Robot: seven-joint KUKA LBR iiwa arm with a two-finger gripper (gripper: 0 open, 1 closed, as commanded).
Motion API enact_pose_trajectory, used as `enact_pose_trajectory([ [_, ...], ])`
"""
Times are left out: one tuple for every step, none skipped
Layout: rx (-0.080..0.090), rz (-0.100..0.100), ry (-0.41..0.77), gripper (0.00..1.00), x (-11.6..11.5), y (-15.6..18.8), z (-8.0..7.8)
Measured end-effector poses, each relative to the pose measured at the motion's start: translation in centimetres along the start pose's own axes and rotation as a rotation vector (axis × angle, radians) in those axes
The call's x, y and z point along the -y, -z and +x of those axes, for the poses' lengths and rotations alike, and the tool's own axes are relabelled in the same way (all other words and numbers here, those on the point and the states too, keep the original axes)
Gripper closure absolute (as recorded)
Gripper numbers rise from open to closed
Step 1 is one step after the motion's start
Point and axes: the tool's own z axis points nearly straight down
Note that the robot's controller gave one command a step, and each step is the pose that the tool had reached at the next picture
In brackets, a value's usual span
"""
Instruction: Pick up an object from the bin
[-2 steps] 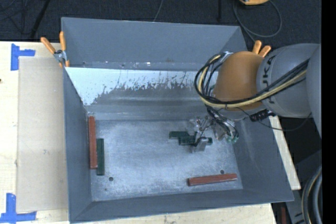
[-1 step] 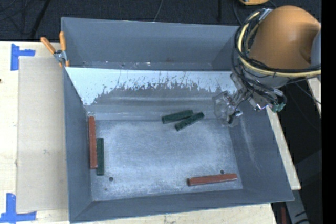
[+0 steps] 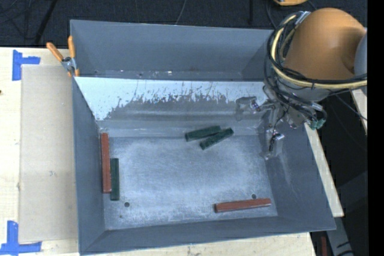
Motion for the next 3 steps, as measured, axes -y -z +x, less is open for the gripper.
enact_pose_trajectory([
  [-0.014, -0.006, -0.142, 0.0, -3.5, -9.3, 9.4],
  [0.0, 0.0, -0.258, 0.0, -5.0, -15.9, 8.5],
  [-0.004, 0.0, -0.254, 1.0, -5.0, -15.8, 8.6],
])
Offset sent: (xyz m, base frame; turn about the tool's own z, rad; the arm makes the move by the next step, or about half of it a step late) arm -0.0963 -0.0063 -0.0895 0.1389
